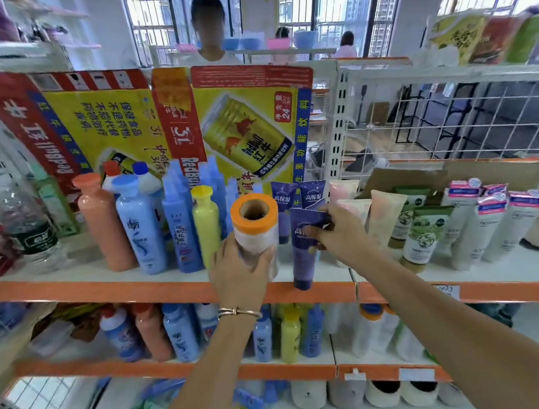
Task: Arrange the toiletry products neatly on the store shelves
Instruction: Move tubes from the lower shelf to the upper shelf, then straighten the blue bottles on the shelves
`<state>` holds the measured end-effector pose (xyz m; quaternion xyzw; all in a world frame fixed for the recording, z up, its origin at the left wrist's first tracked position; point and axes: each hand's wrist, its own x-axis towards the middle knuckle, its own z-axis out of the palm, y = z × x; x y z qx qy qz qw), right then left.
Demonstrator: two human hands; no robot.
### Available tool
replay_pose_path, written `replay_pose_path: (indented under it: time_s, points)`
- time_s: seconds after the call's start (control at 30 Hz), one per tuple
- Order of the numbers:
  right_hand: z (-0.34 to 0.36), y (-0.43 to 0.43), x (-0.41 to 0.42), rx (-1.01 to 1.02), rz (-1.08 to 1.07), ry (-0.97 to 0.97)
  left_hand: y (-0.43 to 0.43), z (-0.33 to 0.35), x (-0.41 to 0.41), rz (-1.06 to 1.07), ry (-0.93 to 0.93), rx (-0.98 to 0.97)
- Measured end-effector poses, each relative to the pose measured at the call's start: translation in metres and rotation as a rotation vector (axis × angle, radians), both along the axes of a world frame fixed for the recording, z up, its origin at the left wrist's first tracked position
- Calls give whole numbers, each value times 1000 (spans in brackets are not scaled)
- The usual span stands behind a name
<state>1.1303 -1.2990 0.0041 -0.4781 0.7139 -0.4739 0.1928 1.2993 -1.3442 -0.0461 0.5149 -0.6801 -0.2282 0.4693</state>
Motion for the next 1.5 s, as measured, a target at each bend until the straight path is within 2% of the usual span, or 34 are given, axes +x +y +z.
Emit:
replay_pose_path:
  time_s: [0.13,0.23,0.37,0.5,0.6,0.73,1.1,1.17,1.27,1.33,1.4,1.5]
  points:
    - [8,-19,16,122,59,429,3,-9,16,-3,-50,37]
    - [19,-31,22,189,123,626,3,-15,24,0,-57,56]
    - [28,-48,16,279,191,988,0,-19,26,-23,-46,66]
    - [33,-61,11,258,115,1104,3,-18,27,-36,-3,98]
    - [31,-67,7,250,76,1100,3,-20,29,-77,11,98]
    - [22,-72,-4,205,-16,984,3,-23,29,-114,41,105]
    - [17,-76,-19,367,70,872,19,-32,21,-269,54,121]
    - [16,-63,-16,283,36,829,29,-36,21,-274,83,150]
    - [15,-29,-6,-5,-53,706,49,-47,20,-291,131,192]
    - [14,5,3,-180,46,618,64,-55,18,-324,130,189]
    - [14,48,14,-95,250,555,81,-65,12,-349,89,201]
    - [2,104,24,305,466,561,107,-90,-2,-392,55,298]
